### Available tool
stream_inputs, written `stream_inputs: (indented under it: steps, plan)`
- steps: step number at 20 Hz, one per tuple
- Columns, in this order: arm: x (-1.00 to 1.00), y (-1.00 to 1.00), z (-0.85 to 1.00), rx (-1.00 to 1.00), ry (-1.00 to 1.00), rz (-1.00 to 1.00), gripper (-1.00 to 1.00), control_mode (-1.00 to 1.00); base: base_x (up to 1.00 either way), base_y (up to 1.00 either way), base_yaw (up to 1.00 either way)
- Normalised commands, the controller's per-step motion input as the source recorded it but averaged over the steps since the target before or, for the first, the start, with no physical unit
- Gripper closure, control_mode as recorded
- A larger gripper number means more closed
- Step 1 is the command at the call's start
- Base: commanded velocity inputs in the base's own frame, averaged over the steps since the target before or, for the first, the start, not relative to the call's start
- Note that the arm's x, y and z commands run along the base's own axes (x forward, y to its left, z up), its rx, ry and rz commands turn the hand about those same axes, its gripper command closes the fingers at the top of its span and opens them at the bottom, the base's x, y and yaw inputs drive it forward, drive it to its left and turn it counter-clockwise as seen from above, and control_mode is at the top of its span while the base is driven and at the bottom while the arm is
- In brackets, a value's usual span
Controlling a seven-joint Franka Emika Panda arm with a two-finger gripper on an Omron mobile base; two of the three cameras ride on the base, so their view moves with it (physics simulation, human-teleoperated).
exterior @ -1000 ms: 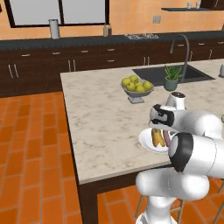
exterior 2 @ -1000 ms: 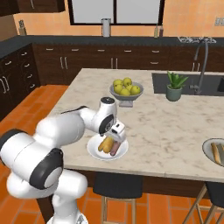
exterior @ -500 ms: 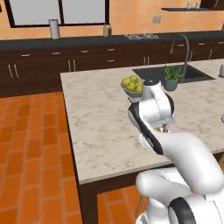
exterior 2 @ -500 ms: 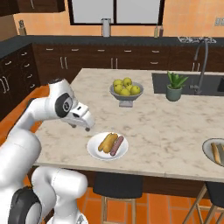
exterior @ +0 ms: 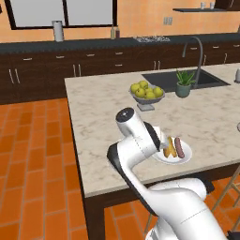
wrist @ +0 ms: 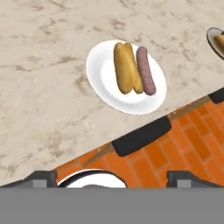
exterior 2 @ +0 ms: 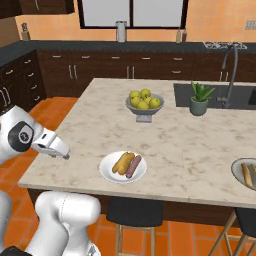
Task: Place one bun and one sausage from the bowl on each plate.
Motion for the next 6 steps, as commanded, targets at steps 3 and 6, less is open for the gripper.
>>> stream_inputs:
  steps: [3,6]
  plan:
    - [0.0,0.0,0.0,0.0,0.0,0.0,-1.0,-1.0,0.0,0.0,0.0]
    - [0.0,0.0,0.0,0.0,0.0,0.0,-1.0,-1.0,0.0,0.0,0.0]
